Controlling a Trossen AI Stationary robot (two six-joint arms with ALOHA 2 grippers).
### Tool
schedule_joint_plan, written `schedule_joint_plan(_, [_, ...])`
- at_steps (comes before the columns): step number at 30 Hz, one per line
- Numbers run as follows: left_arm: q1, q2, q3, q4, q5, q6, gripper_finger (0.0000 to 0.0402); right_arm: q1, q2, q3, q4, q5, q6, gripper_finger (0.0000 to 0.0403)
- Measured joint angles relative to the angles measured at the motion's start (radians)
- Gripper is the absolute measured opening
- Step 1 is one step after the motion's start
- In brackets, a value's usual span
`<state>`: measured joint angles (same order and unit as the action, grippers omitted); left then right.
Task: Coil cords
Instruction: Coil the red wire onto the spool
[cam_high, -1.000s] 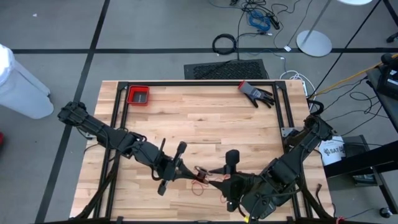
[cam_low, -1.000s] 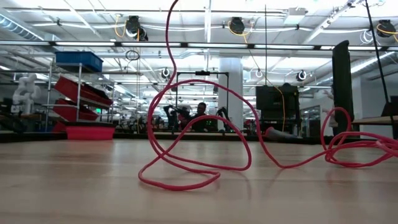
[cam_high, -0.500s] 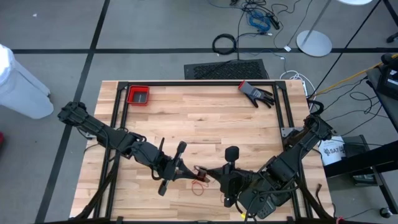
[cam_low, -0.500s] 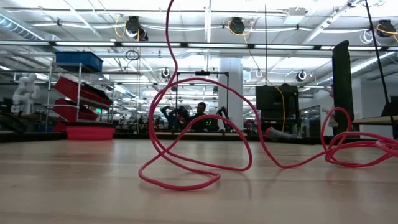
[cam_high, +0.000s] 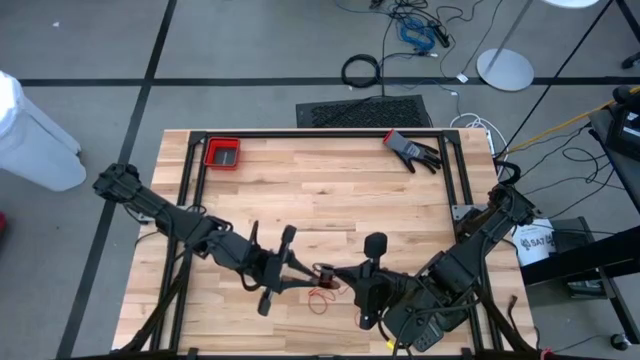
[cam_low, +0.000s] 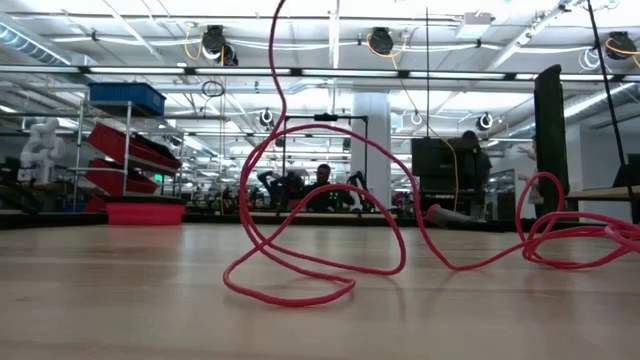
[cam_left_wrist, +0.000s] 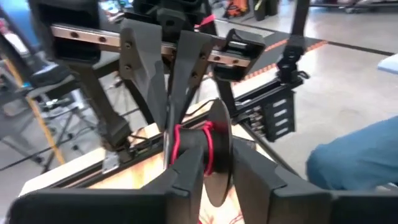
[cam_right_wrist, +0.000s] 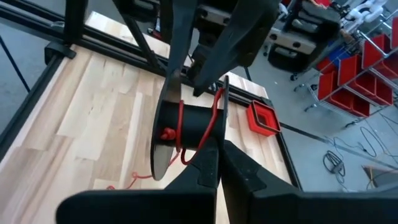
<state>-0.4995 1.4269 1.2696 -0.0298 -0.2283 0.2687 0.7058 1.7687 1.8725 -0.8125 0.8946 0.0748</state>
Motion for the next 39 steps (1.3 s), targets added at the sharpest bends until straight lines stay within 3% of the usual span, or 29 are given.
schedule_joint_plan(7, [-0.022,0.0,0.0,-0.001,-0.141,0.03,0.0123,-0.001,0.0,0.0,-0.048,0.032,0.02,0.0])
schedule_joint_plan(17, [-0.081,-0.019,0.0,0.016,-0.437,0.086,0.0125,-0.007,-0.037,0.0,-0.064,0.04,0.068,0.0])
schedule_joint_plan(20, [-0.1,-0.039,0.001,0.025,-0.473,0.085,0.0125,-0.003,-0.043,0.0,-0.069,0.04,0.068,0.0001])
schedule_joint_plan(29, [-0.134,-0.058,0.001,0.011,-0.461,0.05,0.0125,-0.012,-0.069,0.0,-0.088,0.133,0.065,0.0001])
schedule_joint_plan(39, [-0.135,-0.028,0.001,-0.051,-0.405,-0.001,0.0125,-0.016,-0.103,0.0,-0.088,0.31,0.07,0.0])
